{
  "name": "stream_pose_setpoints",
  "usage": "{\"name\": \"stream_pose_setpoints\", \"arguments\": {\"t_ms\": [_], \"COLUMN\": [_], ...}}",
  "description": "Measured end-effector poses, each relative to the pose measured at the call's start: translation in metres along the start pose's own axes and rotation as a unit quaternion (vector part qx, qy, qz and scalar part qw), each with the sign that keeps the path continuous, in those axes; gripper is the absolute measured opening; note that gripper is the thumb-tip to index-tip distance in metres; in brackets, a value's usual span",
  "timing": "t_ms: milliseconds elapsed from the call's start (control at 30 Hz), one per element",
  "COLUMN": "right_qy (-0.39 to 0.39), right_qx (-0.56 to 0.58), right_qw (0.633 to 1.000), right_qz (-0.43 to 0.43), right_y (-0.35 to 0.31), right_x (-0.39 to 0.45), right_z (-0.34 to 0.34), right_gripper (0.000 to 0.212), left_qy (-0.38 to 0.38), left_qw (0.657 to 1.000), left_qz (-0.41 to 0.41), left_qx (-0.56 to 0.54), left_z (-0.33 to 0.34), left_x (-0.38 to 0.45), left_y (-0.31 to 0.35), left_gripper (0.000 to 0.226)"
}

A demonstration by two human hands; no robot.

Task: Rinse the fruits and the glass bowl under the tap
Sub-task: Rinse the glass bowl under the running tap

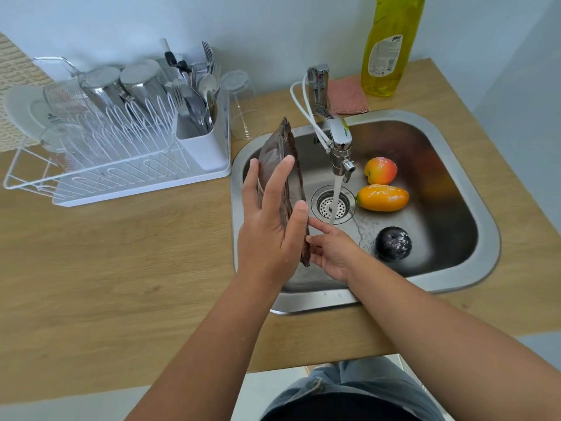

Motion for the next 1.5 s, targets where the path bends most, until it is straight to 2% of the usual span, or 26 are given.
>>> {"name": "stream_pose_setpoints", "arguments": {"t_ms": [133, 233, 333, 467, 600, 700, 867, 1000, 1333, 1500], "right_qy": [-0.008, -0.016, -0.041, -0.089, -0.099, -0.104, -0.119, -0.117, -0.111, -0.093], "right_qx": [0.014, 0.034, 0.033, 0.002, -0.045, -0.062, -0.106, -0.128, -0.138, -0.163], "right_qw": [1.0, 0.999, 0.998, 0.992, 0.99, 0.988, 0.982, 0.977, 0.976, 0.972], "right_qz": [-0.004, -0.018, -0.045, -0.087, -0.095, -0.092, -0.104, -0.122, -0.128, -0.14], "right_y": [0.0, -0.002, -0.006, -0.012, -0.007, -0.001, 0.007, 0.009, 0.008, 0.0], "right_x": [0.0, -0.003, -0.01, -0.019, -0.021, -0.018, -0.012, -0.004, -0.001, -0.008], "right_z": [0.001, 0.003, 0.012, 0.04, 0.064, 0.077, 0.095, 0.102, 0.106, 0.1], "right_gripper": [0.052, 0.052, 0.051, 0.051, 0.053, 0.054, 0.056, 0.058, 0.056, 0.053], "left_qy": [0.019, 0.068, 0.141, 0.245, 0.278, 0.292, 0.324, 0.318, 0.227, 0.222], "left_qw": [0.999, 0.986, 0.951, 0.865, 0.845, 0.832, 0.83, 0.822, 0.882, 0.899], "left_qz": [-0.007, -0.039, -0.112, -0.252, -0.248, -0.284, -0.322, -0.358, -0.39, -0.373], "left_qx": [-0.028, -0.146, -0.249, -0.359, -0.384, -0.376, -0.319, -0.308, -0.137, -0.066], "left_z": [-0.006, -0.021, -0.048, -0.082, -0.095, -0.101, -0.114, -0.118, -0.123, -0.131], "left_x": [0.003, 0.005, -0.002, -0.02, -0.043, -0.057, -0.07, -0.072, -0.077, -0.07], "left_y": [-0.007, -0.027, -0.054, -0.099, -0.123, -0.143, -0.167, -0.185, -0.205, -0.196], "left_gripper": [0.053, 0.053, 0.054, 0.053, 0.05, 0.046, 0.05, 0.049, 0.06, 0.058]}}
Point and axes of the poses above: each hand's wrist, its own x-axis towards the middle knuckle, its own z-axis out of the palm, y = z × x, the point moved 3 cm from there along x, towards the middle knuckle, and after that the axes turned 1 degree about -z, right-handed, at the moved point
